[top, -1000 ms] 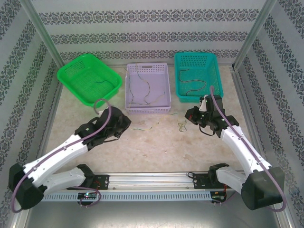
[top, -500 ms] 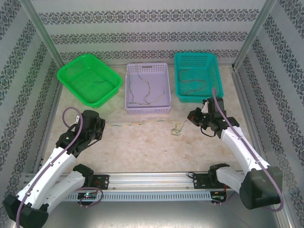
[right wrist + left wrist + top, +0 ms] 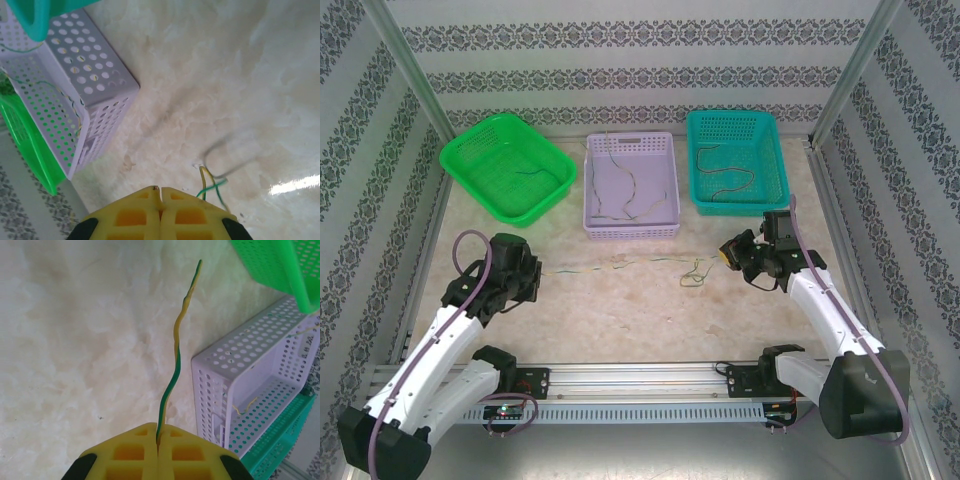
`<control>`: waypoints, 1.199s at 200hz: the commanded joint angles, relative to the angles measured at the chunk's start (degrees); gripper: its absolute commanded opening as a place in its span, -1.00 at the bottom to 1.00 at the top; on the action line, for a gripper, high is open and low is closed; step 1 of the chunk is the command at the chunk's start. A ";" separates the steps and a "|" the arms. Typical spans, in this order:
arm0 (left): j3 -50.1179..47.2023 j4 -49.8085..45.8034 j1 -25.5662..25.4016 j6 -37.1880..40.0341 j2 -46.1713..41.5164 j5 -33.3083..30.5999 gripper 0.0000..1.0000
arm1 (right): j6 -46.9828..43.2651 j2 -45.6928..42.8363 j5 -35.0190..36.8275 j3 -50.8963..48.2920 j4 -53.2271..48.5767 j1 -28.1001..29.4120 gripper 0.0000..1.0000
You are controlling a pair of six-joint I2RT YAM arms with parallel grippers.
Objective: Untangle the cables
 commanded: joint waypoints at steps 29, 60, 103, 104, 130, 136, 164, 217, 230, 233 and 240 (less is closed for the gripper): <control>-1.70 -3.53 4.08 -1.48 1.74 -5.99 -1.00 | -1.72 2.66 11.37 5.14 1.33 -3.25 -1.00; 0.73 -1.77 4.07 3.09 6.42 -0.33 -0.36 | -19.00 4.69 17.67 17.53 -7.11 6.12 -1.00; 10.72 -9.19 4.10 11.00 8.40 -1.46 0.22 | -30.82 6.71 27.72 25.82 -13.32 16.98 -1.00; 10.95 -9.13 4.08 11.28 8.53 -1.35 0.22 | -30.85 6.74 27.77 25.82 -13.31 17.04 -1.00; 16.32 -0.50 3.27 20.07 12.51 4.63 0.10 | -32.60 7.70 30.56 28.98 -13.74 19.88 -1.00; 17.29 3.22 2.85 22.09 13.92 6.99 0.04 | -33.00 7.92 31.47 29.82 -13.96 20.53 -1.00; 24.53 9.88 -1.46 29.29 22.61 16.75 -0.12 | -33.15 8.98 35.10 33.46 -14.68 21.97 -1.00; 30.76 10.19 -10.59 31.10 28.42 12.91 0.00 | -39.41 10.70 43.60 45.78 -16.31 24.96 -1.00; 31.67 11.59 -12.05 31.38 29.68 12.91 0.01 | -41.66 10.49 44.51 48.44 -15.53 25.27 -1.00; 31.93 12.06 -12.36 31.64 30.01 13.03 0.01 | -42.15 10.39 44.63 49.00 -15.23 25.28 -1.00; 32.62 12.88 -12.96 32.39 30.71 13.54 0.02 | -43.25 10.12 44.83 50.16 -14.54 25.27 -1.00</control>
